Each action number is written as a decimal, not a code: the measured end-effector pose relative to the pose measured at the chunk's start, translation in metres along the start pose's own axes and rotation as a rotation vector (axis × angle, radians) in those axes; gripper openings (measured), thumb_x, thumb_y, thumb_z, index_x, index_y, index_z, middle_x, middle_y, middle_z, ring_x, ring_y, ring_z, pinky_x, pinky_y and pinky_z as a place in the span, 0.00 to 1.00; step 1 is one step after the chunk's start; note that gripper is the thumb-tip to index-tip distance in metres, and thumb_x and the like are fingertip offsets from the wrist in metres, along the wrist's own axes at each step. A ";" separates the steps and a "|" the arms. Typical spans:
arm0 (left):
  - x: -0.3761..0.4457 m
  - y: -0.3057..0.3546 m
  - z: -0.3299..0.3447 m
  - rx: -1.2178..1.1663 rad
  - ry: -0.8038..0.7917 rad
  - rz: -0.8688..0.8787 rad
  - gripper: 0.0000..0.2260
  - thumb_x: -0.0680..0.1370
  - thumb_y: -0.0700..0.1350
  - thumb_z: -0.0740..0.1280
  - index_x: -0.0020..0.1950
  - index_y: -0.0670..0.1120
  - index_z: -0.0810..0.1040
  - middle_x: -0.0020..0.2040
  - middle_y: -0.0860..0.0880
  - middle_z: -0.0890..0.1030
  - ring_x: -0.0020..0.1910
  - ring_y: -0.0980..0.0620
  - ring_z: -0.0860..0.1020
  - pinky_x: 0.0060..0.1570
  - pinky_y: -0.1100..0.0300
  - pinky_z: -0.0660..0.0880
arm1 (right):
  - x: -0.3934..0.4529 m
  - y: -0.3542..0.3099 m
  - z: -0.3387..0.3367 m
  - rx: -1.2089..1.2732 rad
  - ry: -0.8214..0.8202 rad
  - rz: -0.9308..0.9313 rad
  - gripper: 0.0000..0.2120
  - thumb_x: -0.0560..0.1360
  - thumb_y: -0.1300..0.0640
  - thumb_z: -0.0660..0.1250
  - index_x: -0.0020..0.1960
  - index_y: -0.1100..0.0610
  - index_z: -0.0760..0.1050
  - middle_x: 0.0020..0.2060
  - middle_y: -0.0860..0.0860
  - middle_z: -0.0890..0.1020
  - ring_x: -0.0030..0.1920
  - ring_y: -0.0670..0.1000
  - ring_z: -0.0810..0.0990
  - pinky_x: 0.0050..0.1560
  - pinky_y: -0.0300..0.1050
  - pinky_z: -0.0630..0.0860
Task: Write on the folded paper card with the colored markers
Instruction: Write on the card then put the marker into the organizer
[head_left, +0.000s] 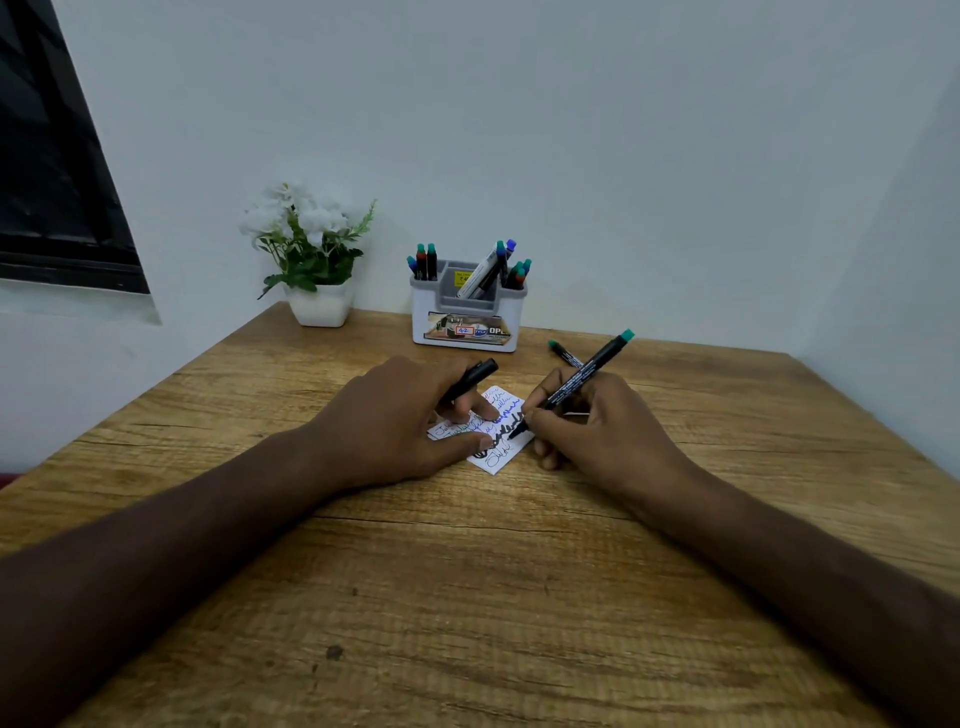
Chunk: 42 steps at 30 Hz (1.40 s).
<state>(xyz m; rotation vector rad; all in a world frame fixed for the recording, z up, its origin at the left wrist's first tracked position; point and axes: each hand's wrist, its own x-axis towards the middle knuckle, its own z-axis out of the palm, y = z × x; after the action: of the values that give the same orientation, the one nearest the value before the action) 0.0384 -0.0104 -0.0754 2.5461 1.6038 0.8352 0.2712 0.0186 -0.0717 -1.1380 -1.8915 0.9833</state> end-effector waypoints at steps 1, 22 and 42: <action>0.000 0.000 0.000 0.000 -0.001 0.003 0.15 0.75 0.65 0.73 0.45 0.63 0.67 0.54 0.66 0.84 0.52 0.67 0.81 0.43 0.54 0.81 | 0.000 0.000 0.000 0.008 -0.009 -0.001 0.01 0.80 0.62 0.70 0.50 0.59 0.81 0.32 0.53 0.85 0.31 0.49 0.83 0.36 0.41 0.82; -0.001 0.001 0.000 0.003 0.004 -0.011 0.15 0.75 0.64 0.73 0.45 0.60 0.69 0.50 0.70 0.83 0.50 0.68 0.81 0.38 0.62 0.74 | -0.001 0.001 0.000 0.014 -0.027 0.001 0.02 0.83 0.61 0.68 0.53 0.59 0.79 0.33 0.53 0.84 0.29 0.46 0.82 0.34 0.39 0.80; -0.001 0.001 -0.002 -0.020 -0.029 -0.011 0.12 0.75 0.67 0.71 0.48 0.72 0.67 0.52 0.66 0.83 0.51 0.64 0.81 0.41 0.56 0.79 | -0.002 -0.003 0.000 0.076 -0.015 0.048 0.02 0.83 0.62 0.66 0.52 0.60 0.78 0.32 0.54 0.84 0.29 0.48 0.83 0.34 0.40 0.81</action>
<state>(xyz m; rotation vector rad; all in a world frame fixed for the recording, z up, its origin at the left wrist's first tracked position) 0.0383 -0.0120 -0.0738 2.5216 1.5923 0.8051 0.2709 0.0162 -0.0695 -1.1393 -1.8296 1.0838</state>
